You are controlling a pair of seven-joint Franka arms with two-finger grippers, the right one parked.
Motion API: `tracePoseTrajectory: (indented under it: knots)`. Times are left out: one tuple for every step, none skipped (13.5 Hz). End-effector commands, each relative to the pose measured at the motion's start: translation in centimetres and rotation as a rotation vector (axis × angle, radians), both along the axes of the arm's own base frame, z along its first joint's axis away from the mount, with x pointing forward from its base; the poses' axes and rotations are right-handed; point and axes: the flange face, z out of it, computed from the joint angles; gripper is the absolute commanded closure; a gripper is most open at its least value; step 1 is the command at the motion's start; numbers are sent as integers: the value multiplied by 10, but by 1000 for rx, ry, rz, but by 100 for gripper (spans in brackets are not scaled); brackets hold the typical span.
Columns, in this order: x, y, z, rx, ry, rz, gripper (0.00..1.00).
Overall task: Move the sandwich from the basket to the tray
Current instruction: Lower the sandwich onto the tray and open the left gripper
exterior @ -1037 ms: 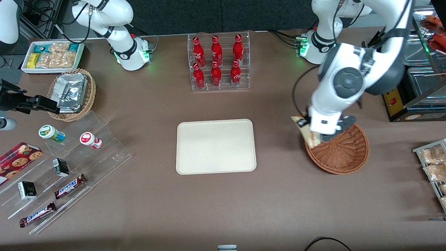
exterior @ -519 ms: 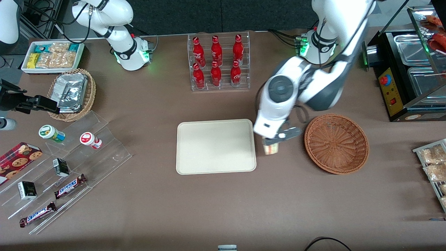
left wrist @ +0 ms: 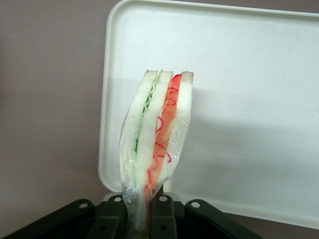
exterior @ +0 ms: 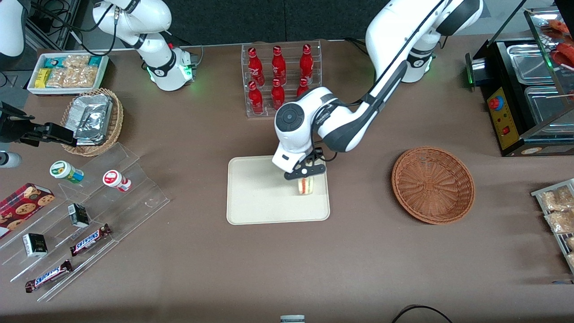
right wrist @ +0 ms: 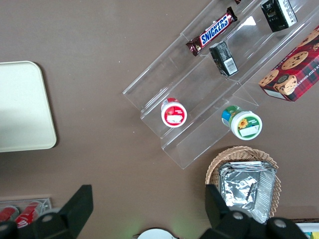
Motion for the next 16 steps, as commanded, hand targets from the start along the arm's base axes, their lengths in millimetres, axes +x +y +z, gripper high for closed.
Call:
tracePoseTrajectory:
  knots:
    - [0,-19,-7,-25,-35,9,100]
    - [1,-21,-13,-33,-37,9,100]
    - [3,-22,-15,-46,-44,7,100]
    - [4,-23,-19,-49,-42,9,100]
    - [6,-24,-24,-47,-43,7,100]
    - [6,-23,-32,-32,-47,-2,100]
    - [8,-23,-36,-27,-49,-3,100]
    - [8,-23,-39,-25,-45,-3,100]
    - [8,-23,-40,-24,-44,-3,100]
    - [8,-23,-40,-25,-45,-3,100]
    - [8,-23,-41,-26,-44,-3,88]
    - [9,-23,-40,-33,-49,-6,52]
    - [11,-23,-38,-42,-55,-17,9]
    - [14,-21,-34,-48,-62,-12,1]
    - [19,-21,-24,-56,-72,-3,1]
    - [22,-20,-15,-59,-81,7,1]
